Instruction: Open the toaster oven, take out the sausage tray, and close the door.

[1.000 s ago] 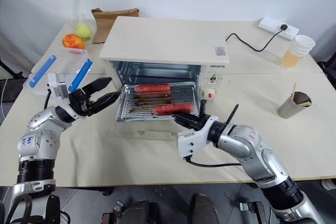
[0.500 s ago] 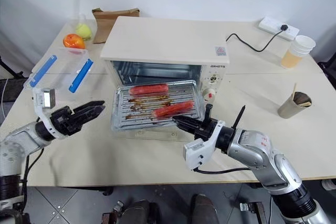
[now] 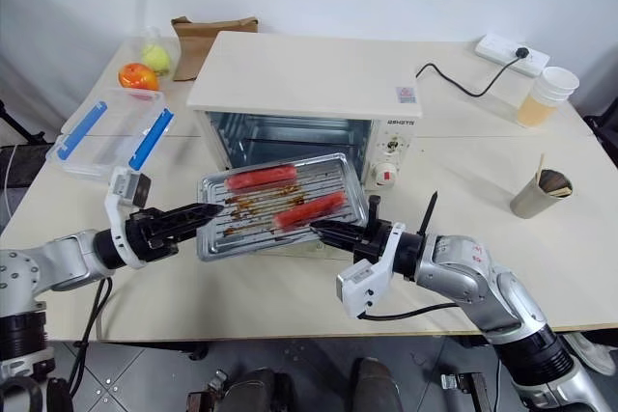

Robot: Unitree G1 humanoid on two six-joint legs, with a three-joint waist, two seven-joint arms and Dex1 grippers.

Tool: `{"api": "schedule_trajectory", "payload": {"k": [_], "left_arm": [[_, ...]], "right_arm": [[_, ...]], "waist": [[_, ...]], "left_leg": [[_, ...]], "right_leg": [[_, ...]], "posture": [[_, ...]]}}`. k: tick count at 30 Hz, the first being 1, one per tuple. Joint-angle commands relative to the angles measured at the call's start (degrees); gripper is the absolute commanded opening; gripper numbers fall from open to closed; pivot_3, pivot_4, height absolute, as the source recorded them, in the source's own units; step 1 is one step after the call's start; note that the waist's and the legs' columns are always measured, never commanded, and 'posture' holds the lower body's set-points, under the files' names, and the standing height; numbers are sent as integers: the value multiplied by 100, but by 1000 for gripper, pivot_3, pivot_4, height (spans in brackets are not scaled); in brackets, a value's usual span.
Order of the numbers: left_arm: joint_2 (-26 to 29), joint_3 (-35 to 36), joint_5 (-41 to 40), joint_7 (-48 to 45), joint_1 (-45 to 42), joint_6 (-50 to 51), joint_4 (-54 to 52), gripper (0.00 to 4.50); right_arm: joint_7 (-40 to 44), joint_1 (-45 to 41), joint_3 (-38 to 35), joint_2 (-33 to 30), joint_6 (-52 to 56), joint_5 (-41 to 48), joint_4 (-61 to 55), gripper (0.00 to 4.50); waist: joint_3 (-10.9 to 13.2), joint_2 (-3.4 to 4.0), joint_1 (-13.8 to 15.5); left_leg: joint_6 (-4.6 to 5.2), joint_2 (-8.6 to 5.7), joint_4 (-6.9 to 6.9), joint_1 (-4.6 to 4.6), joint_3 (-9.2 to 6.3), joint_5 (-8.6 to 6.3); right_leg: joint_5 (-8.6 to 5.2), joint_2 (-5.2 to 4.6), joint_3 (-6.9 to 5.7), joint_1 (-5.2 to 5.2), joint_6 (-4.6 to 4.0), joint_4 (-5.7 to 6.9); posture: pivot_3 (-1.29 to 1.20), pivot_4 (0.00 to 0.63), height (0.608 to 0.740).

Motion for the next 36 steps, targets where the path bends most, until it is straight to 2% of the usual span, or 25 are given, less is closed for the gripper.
{"api": "schedule_trajectory", "payload": {"k": [1, 2, 9, 15, 16, 21, 26, 32, 36], "left_arm": [[-10, -60, -401, 324, -79, 3, 69, 4098], [25, -120, -421, 328, -54, 56, 76, 3943], [197, -260, -843, 505, 118, 169, 216, 1896], [455, -454, -1585, 749, 244, 170, 469, 167], [495, -474, -1687, 777, 279, 134, 480, 43], [792, -715, -2322, 958, 515, -38, 521, 43], [1000, -705, -2862, 1174, 1039, -367, 610, 0], [1019, 89, -2862, 621, 2026, -451, 261, 0], [778, 661, -2862, 302, 2637, -587, -91, 0]], "right_arm": [[22, -119, -57, -33, -181, 262, -96, 0], [38, -135, -63, -31, -185, 283, -86, 0], [113, -193, -60, -24, -217, 381, -37, 0], [208, -212, -50, -11, -258, 503, 21, 0], [234, -215, -45, -20, -256, 543, 29, 0], [414, -177, -41, -63, -100, 934, 7, 0], [608, -72, -194, -155, 65, 1506, -36, 1427], [948, 347, -507, -605, -81, 2229, 134, 3443], [1123, 572, -749, -829, -82, 2639, 324, 3559]], "waist": [[0, 0, -2], [0, 0, -5], [0, 0, -6], [0, 0, -8], [0, 0, -8], [0, 0, -8], [0, 1, -9], [1, 2, -9], [1, 2, -9]], "left_leg": [[0, 0, 2, 0, -2, 0], [0, 0, 3, 0, -2, 0], [0, 1, 4, 8, 0, 0], [0, 1, 5, 12, 0, 0], [0, 1, 5, 13, 0, 0], [0, 2, 5, 16, 0, 0], [0, 3, 4, 19, -3, 0], [0, 1, 2, 19, -2, -1], [0, 2, 1, 19, 1, -1]], "right_leg": [[0, 0, 0, 3, 0, -1], [0, 1, 0, 4, 0, -1], [0, 2, 5, 10, 0, -1], [0, 2, 9, 12, 0, -1], [0, 1, 10, 13, 0, 0], [0, 1, 25, 16, 0, -1], [-1, 0, 53, 21, -2, -3], [-3, 1, 58, 20, -5, -5], [-4, 2, 59, 20, -8, -10]], "posture": [[0, 150, 740], [0, 150, 740], [0, 150, 740], [0, 150, 740], [0, 150, 740], [0, 150, 740], [0, 150, 740], [0, 150, 740], [0, 150, 740]]}}
